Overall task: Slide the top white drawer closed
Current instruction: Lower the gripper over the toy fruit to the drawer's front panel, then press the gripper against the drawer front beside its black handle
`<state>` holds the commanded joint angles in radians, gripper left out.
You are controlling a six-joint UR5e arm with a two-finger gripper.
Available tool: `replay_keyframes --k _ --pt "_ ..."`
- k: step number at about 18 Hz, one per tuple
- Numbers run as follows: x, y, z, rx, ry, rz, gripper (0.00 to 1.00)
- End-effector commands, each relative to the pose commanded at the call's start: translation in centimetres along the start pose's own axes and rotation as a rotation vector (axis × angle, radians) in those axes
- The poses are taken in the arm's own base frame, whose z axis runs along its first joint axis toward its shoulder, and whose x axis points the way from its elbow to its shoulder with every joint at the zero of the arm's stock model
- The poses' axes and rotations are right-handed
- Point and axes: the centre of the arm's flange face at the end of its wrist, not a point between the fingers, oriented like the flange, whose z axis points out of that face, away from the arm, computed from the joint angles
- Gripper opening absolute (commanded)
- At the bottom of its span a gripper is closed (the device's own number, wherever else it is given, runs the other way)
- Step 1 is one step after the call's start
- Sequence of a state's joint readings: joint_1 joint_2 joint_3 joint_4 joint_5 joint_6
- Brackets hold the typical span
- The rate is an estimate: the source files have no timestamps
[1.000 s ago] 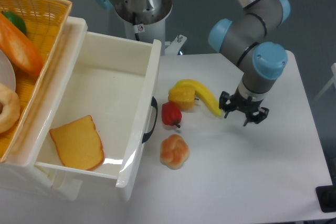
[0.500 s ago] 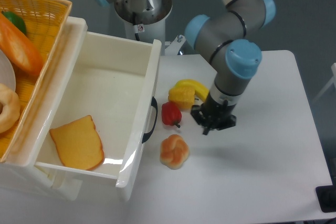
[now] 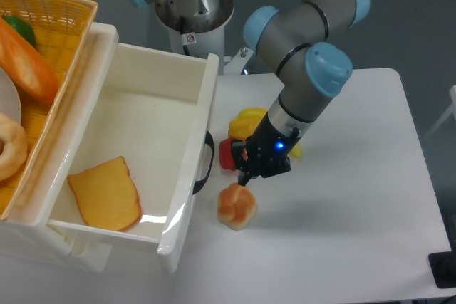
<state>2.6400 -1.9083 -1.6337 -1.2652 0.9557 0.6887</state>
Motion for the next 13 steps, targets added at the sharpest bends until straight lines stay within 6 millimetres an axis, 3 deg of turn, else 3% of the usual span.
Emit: replay_keyframes --k 4,13 --pt "1.4 -1.3 -1.8 0.007 0.045 -0.022 0.03" --pt "3.3 -1.2 -1.5 -0.044 0.082 -0.048 0.03"
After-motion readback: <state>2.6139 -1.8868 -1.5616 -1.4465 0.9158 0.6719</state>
